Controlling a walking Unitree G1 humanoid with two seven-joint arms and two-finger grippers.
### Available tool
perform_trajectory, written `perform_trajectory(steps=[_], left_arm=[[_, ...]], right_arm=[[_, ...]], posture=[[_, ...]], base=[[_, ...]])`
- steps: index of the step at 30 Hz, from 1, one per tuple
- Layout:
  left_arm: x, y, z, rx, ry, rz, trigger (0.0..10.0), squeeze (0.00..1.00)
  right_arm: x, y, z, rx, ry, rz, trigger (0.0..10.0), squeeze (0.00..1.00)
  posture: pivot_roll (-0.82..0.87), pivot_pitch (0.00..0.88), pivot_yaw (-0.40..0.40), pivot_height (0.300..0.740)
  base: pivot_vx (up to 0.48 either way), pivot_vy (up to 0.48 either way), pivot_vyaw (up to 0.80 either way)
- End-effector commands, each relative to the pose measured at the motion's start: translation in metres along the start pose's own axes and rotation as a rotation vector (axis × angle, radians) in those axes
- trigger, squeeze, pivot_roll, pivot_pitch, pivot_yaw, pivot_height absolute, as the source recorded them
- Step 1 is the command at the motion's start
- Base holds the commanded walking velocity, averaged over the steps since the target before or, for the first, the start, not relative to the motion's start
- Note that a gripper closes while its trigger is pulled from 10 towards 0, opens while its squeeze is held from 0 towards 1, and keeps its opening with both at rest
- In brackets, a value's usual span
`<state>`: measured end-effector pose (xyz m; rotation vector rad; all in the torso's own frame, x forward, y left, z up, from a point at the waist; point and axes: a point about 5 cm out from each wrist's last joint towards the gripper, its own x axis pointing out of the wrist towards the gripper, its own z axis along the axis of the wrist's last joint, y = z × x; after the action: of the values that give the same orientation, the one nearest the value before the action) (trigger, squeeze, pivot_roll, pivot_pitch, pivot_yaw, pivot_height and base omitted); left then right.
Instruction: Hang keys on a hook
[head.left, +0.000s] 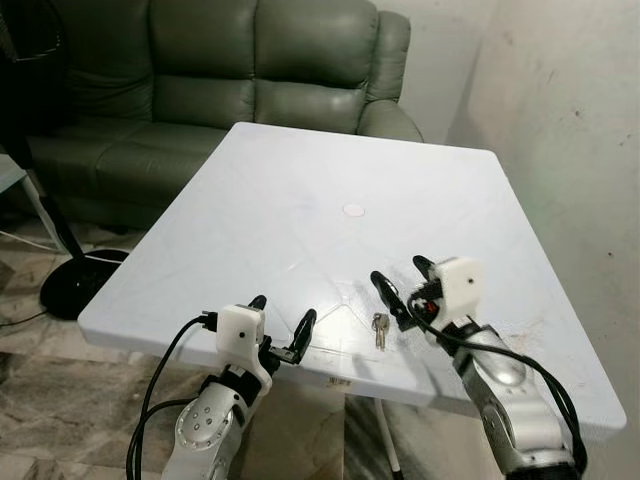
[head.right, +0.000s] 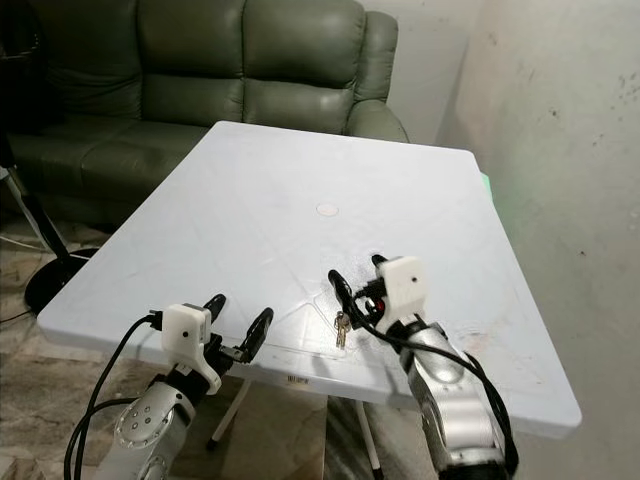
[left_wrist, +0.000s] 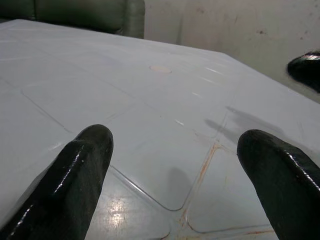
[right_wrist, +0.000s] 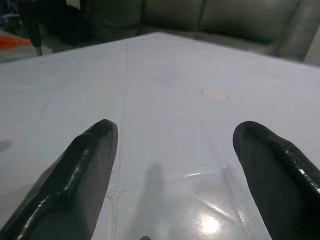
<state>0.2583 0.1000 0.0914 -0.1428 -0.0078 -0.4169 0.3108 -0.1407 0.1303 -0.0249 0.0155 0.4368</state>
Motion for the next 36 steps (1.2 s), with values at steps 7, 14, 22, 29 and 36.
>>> perform_trajectory(steps=[7, 14, 22, 29, 36], left_arm=[[0.001, -0.003, 0.007, 0.011, -0.015, -0.001, 10.0, 0.0], [0.002, -0.002, 0.009, 0.0, -0.02, 0.006, 10.0, 0.0], [0.002, 0.0, 0.01, -0.003, -0.027, 0.018, 10.0, 0.0], [0.003, 0.001, 0.011, -0.004, -0.031, 0.03, 10.0, 0.0], [0.003, 0.002, 0.013, -0.013, -0.041, 0.043, 10.0, 0.0]], right_arm=[[0.003, -0.005, -0.034, 0.041, 0.25, -0.055, 10.0, 0.0], [-0.008, 0.0, -0.052, -0.024, 0.361, 0.015, 10.0, 0.0], [-0.014, 0.003, -0.055, -0.036, 0.386, 0.059, 9.8, 0.0], [-0.016, -0.001, -0.051, -0.042, 0.348, 0.058, 0.0, 0.0], [-0.017, 0.0, -0.05, -0.049, 0.345, 0.081, 0.0, 0.0]], posture=[[0.03, 0.041, -0.08, 0.74], [0.03, 0.038, -0.085, 0.74], [0.03, 0.037, -0.086, 0.74], [0.03, 0.031, -0.087, 0.74], [0.03, 0.032, -0.087, 0.74]], base=[[0.0, 0.0, 0.0], [0.0, 0.0, 0.0], [0.0, 0.0, 0.0], [0.0, 0.0, 0.0], [0.0, 0.0, 0.0]])
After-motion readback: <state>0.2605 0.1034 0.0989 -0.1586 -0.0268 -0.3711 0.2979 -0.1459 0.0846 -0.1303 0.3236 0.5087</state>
